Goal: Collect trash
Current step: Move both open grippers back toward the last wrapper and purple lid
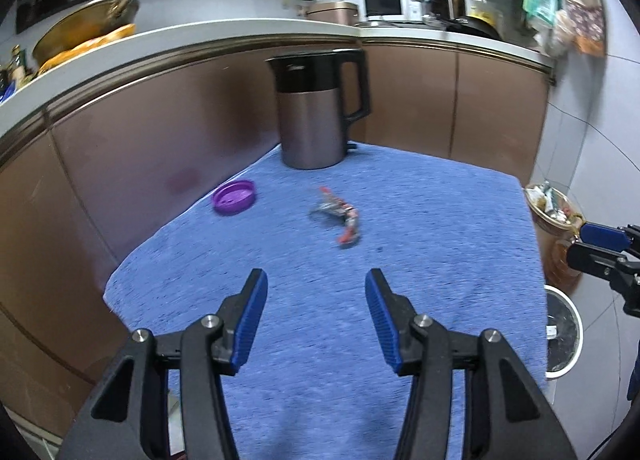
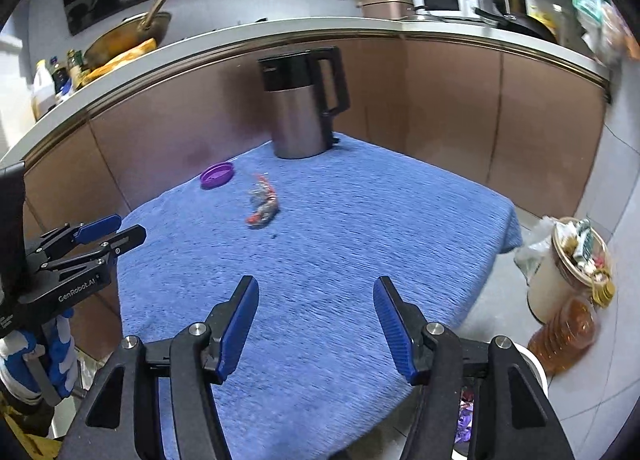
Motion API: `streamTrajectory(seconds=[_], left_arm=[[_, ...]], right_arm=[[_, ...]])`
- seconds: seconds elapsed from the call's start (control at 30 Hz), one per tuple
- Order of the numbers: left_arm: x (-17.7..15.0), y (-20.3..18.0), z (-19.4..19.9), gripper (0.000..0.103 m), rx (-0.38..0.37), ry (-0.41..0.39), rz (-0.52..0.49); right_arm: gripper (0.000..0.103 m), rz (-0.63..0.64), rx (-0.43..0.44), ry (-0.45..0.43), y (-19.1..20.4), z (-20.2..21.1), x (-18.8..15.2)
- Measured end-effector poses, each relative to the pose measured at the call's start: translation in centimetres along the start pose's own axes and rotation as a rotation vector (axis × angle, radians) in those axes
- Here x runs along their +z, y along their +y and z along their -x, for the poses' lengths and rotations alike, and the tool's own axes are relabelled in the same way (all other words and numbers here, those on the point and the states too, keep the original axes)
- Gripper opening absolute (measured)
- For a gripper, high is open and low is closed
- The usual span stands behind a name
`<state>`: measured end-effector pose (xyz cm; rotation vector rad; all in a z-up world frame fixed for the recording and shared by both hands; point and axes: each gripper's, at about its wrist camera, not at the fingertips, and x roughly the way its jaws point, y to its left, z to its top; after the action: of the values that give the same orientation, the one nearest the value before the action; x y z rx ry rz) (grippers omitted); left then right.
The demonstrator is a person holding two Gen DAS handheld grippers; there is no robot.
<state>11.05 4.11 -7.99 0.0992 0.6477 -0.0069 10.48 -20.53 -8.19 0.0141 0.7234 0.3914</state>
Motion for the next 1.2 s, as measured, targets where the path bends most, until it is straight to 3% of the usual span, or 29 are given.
streamTrajectory(seconds=[0.47, 0.83, 0.97, 1.2], left_arm=[[-0.9, 5.3, -2.7, 0.049, 0.028, 0.035, 0.084], [-1.2, 8.1, -7.7, 0.049, 0.034, 0.108, 0.118], [-1.2, 9.1, -10.8, 0.049, -0.012, 0.151, 0.131], [1.4, 9.7, -16.7, 0.049, -0.227, 0.205, 0.172]], right_arm=[[0.058, 0.094, 0.025, 0.057, 4.0, -4.0, 2.3], [0.058, 0.142, 0.068, 0.119, 5.8, -9.3, 4.2], [0.058, 0.146, 0.098, 0.148, 5.9, -12.4, 4.8], [0.058, 0.124, 0.153, 0.188, 5.3, -18.5, 5.9]])
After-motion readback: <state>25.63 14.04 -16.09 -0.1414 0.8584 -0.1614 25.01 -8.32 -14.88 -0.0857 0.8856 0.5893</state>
